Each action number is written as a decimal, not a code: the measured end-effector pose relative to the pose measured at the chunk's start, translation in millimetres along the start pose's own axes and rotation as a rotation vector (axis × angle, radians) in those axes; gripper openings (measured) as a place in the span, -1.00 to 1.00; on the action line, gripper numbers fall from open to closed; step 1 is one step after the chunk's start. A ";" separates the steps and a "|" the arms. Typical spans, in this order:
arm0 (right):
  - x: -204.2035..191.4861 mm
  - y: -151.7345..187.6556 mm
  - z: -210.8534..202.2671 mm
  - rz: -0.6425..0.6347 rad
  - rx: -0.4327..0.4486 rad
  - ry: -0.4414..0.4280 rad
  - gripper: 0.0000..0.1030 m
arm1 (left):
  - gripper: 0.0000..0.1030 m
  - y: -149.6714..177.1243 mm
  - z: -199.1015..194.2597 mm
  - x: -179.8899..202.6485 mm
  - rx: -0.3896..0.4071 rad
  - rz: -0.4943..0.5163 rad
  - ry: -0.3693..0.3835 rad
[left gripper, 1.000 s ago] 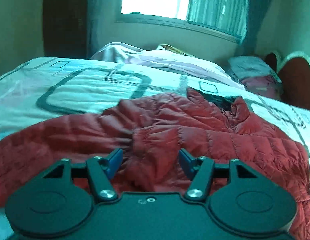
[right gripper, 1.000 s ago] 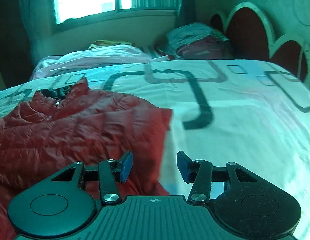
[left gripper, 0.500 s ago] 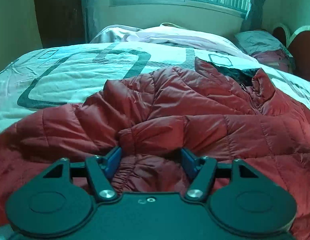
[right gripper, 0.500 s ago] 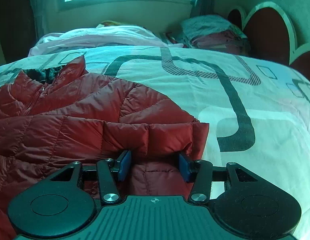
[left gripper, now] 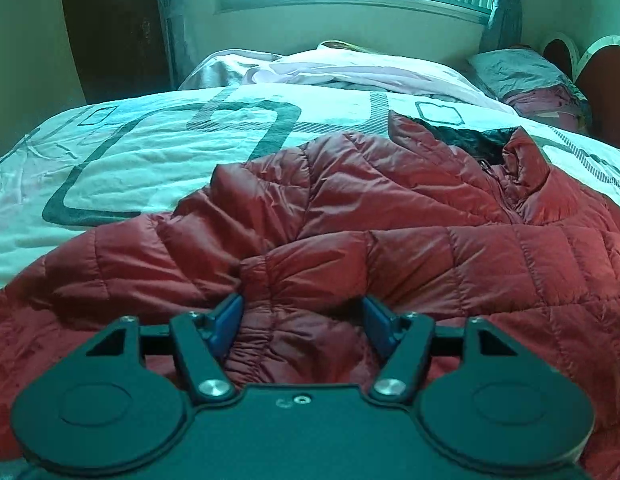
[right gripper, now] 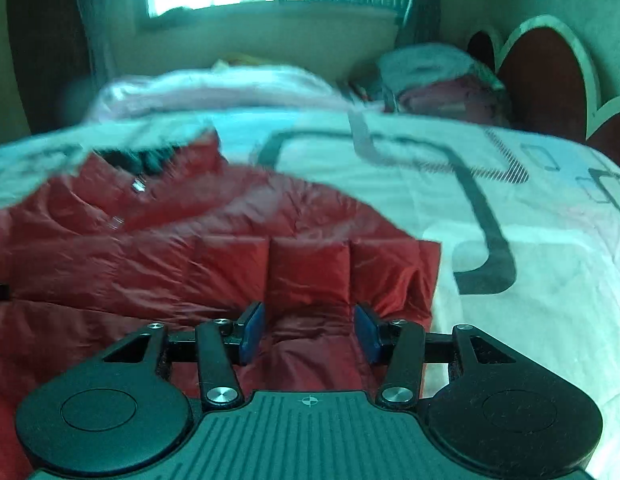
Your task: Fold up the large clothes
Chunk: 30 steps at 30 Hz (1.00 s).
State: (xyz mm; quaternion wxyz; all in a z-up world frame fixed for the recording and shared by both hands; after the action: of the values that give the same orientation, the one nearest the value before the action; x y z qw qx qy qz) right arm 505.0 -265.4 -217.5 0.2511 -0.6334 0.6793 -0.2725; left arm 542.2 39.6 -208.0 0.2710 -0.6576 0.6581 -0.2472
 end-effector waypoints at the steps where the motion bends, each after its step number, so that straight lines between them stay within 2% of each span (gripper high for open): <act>1: -2.2 7.3 -2.5 -0.010 -0.015 -0.004 -0.04 | 0.29 0.7 -0.4 -0.6 -0.003 -0.002 -0.003; 4: -7.7 31.6 11.0 -0.066 -0.076 0.013 -0.04 | 0.35 2.5 -3.2 -0.7 -0.012 -0.012 -0.012; 7: -11.5 22.0 10.5 -0.079 -0.100 0.029 -0.04 | 0.33 2.3 -13.4 -1.6 -0.020 -0.018 -0.014; 10: -18.8 14.5 -10.0 -0.059 -0.036 -0.007 -0.04 | 0.35 3.3 -25.8 -8.4 -0.029 -0.046 -0.002; 12: -25.6 21.9 -10.0 -0.073 -0.052 -0.009 -0.04 | 0.35 5.9 -34.1 -16.0 -0.036 -0.077 0.003; 13: -27.6 31.0 -1.9 -0.086 -0.087 0.004 -0.04 | 0.35 7.8 -38.0 -20.1 -0.038 -0.089 0.005; 15: -29.5 38.0 5.7 -0.107 -0.084 0.011 -0.04 | 0.35 12.6 -47.5 -30.3 -0.041 -0.107 0.007; 18: -31.7 31.2 5.6 -0.098 -0.117 0.019 -0.04 | 0.37 21.5 -65.0 -54.8 -0.037 -0.141 -0.005; 20: -34.3 30.3 -0.6 -0.089 -0.104 0.028 -0.04 | 0.41 29.0 -76.4 -75.7 -0.036 -0.184 -0.018; 22: -39.1 33.5 -9.8 -0.070 -0.078 0.003 -0.04 | 0.41 37.9 -87.0 -99.1 -0.039 -0.234 -0.035; 24: -45.9 42.0 -5.9 -0.104 -0.094 0.014 -0.04 | 0.41 45.7 -94.9 -120.8 -0.041 -0.269 -0.063; 26: -51.0 45.8 -2.8 -0.156 -0.072 0.032 -0.04 | 0.41 52.7 -101.1 -140.2 -0.045 -0.301 -0.088; 30: -50.2 43.7 -0.7 -0.140 -0.087 0.037 -0.04 | 0.42 73.5 -118.0 -184.2 -0.050 -0.410 -0.137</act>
State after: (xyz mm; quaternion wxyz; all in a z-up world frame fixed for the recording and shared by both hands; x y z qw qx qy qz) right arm 476.4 -213.2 -247.3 0.1909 -0.6846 0.6491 -0.2712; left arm 405.8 221.0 -166.1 0.2428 -0.7995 0.4963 -0.2357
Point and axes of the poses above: each gripper's, at about its wrist camera, not at the fingertips, and z roughly the way its jaws point, x to its right, y to its underside, the point moved 6 cm from there along z, roughly the way its jaws point, and after that the axes turned 2 degrees about y, right-handed, at the moved point
